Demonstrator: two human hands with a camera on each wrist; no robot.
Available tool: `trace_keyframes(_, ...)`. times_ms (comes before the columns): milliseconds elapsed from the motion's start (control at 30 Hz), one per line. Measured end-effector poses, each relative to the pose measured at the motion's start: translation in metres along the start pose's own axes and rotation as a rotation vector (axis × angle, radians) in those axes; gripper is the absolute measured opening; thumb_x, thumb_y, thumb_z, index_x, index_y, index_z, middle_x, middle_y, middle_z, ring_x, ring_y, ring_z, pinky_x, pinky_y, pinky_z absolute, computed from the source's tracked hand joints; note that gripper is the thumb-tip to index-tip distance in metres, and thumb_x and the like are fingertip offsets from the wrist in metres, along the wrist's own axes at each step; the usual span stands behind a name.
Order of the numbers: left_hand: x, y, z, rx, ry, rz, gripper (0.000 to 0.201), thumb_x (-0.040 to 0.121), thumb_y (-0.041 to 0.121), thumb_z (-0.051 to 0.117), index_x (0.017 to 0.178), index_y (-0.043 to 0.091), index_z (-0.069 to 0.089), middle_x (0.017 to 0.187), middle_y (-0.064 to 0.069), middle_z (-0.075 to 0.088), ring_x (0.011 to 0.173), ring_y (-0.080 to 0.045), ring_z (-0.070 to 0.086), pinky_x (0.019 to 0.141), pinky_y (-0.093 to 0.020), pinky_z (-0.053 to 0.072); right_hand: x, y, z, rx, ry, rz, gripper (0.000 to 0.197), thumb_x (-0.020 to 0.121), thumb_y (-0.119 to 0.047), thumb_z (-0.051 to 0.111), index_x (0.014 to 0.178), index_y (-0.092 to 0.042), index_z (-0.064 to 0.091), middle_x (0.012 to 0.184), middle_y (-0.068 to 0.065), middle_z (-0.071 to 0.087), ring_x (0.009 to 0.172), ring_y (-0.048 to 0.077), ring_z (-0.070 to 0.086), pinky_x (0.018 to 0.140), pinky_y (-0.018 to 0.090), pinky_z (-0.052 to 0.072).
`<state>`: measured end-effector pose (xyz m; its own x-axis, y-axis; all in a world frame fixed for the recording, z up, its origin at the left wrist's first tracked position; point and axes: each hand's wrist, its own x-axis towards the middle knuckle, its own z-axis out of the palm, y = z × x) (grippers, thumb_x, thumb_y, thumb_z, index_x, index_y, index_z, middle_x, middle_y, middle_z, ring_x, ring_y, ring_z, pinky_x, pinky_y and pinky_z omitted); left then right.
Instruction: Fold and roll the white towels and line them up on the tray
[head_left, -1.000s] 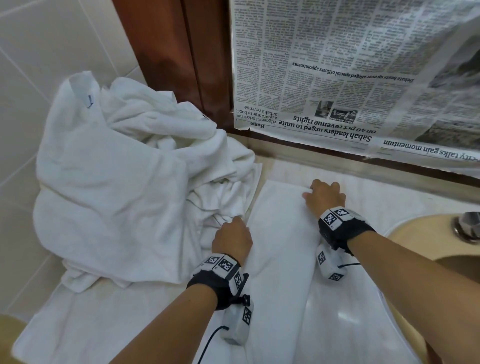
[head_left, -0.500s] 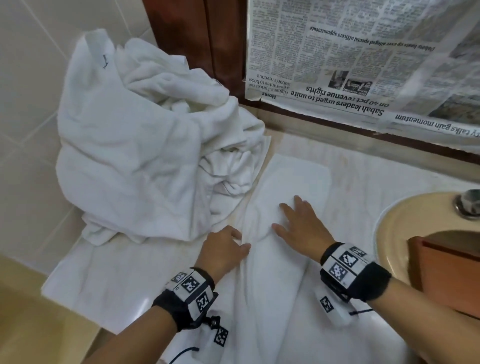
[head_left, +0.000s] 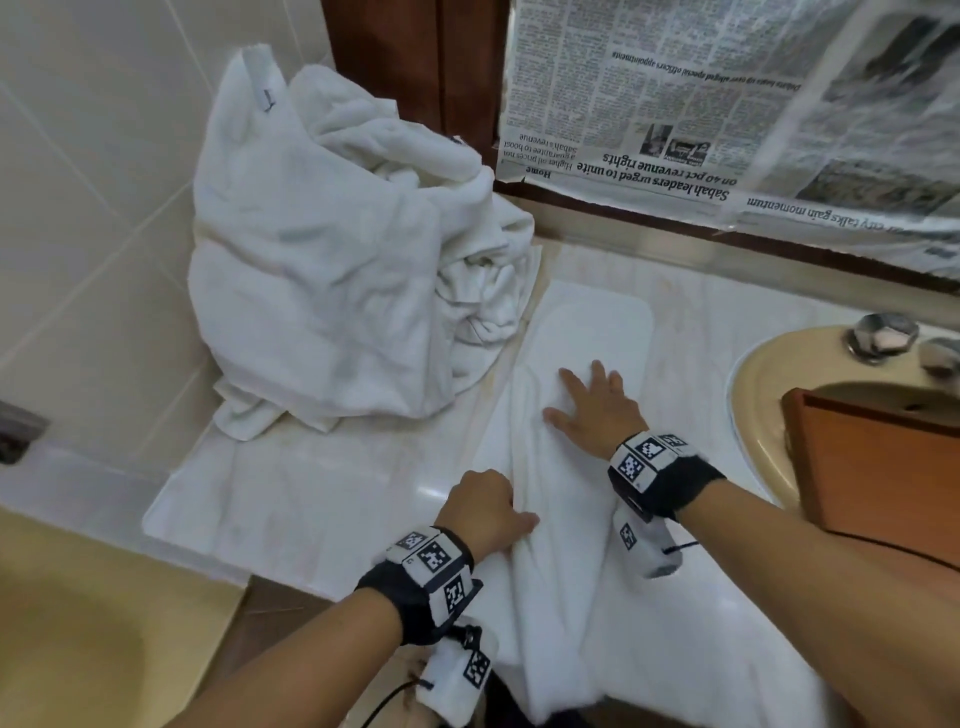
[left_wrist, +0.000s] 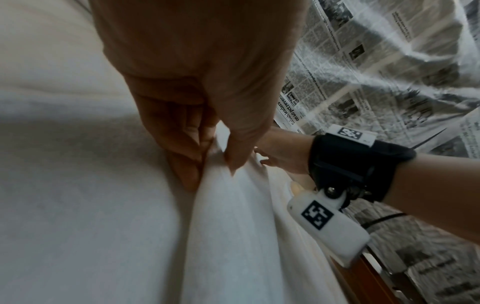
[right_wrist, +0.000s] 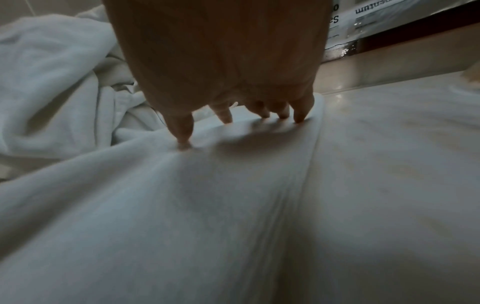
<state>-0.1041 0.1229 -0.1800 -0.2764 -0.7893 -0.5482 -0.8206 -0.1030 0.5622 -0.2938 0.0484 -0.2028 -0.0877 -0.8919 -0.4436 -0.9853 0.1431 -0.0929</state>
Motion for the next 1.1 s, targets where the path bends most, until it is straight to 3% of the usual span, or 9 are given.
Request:
trace_keyframes(133, -0.015, -0.006, 0.001, -0.062, -0.062, 0.085, 0.026, 0.087, 0.024, 0.061, 0.066, 0.016, 0.048, 0.069, 0.002, 0.053, 0.067, -0.013, 0.052, 0.057, -0.018, 0.042, -0.006, 0.011, 0.01, -0.018, 0.001, 0.017, 0.074, 0.093, -0.066, 0.032, 0.152, -0.038, 0.0, 0.161, 0.005, -0.014, 0.148, 0.032, -0.007, 0.116, 0.052, 0.018)
trace_keyframes(233, -0.026, -0.004, -0.006, -0.543, -0.216, 0.014, 0.004, 0.091, 0.012, 0.053, 0.091, 0.013, 0.057, 0.087, -0.005, 0.067, 0.079, -0.018, 0.065, 0.075, -0.029, 0.056, 0.001, 0.022, 0.006, -0.024, -0.015, 0.042, 0.074, 0.092, -0.067, 0.034, 0.152, -0.04, 0.0, 0.161, 0.003, -0.013, 0.148, 0.03, -0.006, 0.115, 0.052, 0.022)
trace_keyframes(367, -0.024, 0.003, -0.019, -0.85, -0.151, -0.054, 0.024, 0.091, 0.001, 0.039, 0.1, 0.013, 0.058, 0.084, -0.004, 0.067, 0.069, -0.015, 0.063, 0.062, -0.027, 0.053, 0.014, 0.034, -0.002, -0.016, -0.018, 0.083, 0.075, 0.091, -0.068, 0.034, 0.152, -0.04, 0.0, 0.161, 0.002, -0.013, 0.148, 0.028, -0.005, 0.114, 0.051, 0.02)
trace_keyframes(500, -0.006, -0.002, -0.022, -0.698, -0.024, -0.177, 0.019, 0.08, 0.009, 0.056, 0.098, 0.012, 0.062, 0.088, -0.006, 0.065, 0.072, -0.018, 0.06, 0.061, -0.025, 0.05, 0.036, 0.047, -0.016, 0.001, -0.017, 0.113, 0.075, 0.091, -0.068, 0.034, 0.152, -0.04, 0.0, 0.161, 0.002, -0.014, 0.148, 0.029, -0.006, 0.115, 0.052, 0.018)
trace_keyframes(600, -0.004, -0.003, -0.017, -0.363, -0.144, -0.185, 0.015, 0.063, 0.017, 0.063, 0.078, 0.014, 0.06, 0.076, -0.001, 0.059, 0.068, -0.017, 0.054, 0.061, -0.022, 0.045, 0.056, 0.058, -0.025, 0.011, -0.012, 0.116, 0.075, 0.091, -0.068, 0.034, 0.152, -0.041, 0.0, 0.161, 0.001, -0.014, 0.148, 0.029, -0.006, 0.115, 0.052, 0.017)
trace_keyframes(667, -0.003, -0.003, -0.016, -0.231, -0.197, -0.178, 0.009, 0.067, 0.01, 0.064, 0.071, 0.012, 0.057, 0.073, -0.001, 0.053, 0.066, -0.018, 0.049, 0.061, -0.023, 0.042, 0.067, 0.065, -0.031, 0.016, 0.0, 0.114, 0.075, 0.091, -0.069, 0.035, 0.152, -0.041, 0.001, 0.161, 0.001, -0.013, 0.148, 0.029, -0.005, 0.115, 0.053, 0.016)
trace_keyframes(800, -0.007, -0.006, -0.033, -0.528, -0.197, -0.087, 0.023, 0.071, -0.01, 0.057, 0.09, -0.003, 0.068, 0.074, -0.008, 0.057, 0.068, -0.017, 0.053, 0.06, -0.023, 0.047, 0.078, 0.075, -0.037, 0.017, 0.013, 0.1, 0.074, 0.09, -0.068, 0.036, 0.151, -0.041, 0.004, 0.161, 0.001, -0.011, 0.148, 0.029, -0.004, 0.115, 0.053, 0.016)
trace_keyframes(900, -0.016, -0.01, -0.046, -0.642, -0.149, -0.075, 0.028, 0.073, -0.019, 0.051, 0.074, 0.006, 0.062, 0.057, 0.002, 0.054, 0.053, -0.009, 0.048, 0.054, -0.018, 0.041, 0.08, 0.078, -0.039, 0.018, 0.027, 0.087, 0.074, 0.09, -0.068, 0.036, 0.151, -0.041, 0.004, 0.161, 0.001, -0.011, 0.148, 0.03, -0.004, 0.114, 0.053, 0.016)
trace_keyframes(1100, -0.007, -0.032, -0.034, -0.057, -0.108, -0.21, 0.022, 0.072, 0.008, 0.072, 0.088, 0.02, 0.065, 0.085, 0.006, 0.06, 0.077, -0.01, 0.056, 0.068, -0.02, 0.046, 0.072, 0.069, -0.037, 0.024, 0.056, 0.066, 0.071, 0.092, -0.063, 0.038, 0.152, -0.035, 0.012, 0.161, 0.009, -0.003, 0.146, 0.036, 0.001, 0.114, 0.052, 0.021)
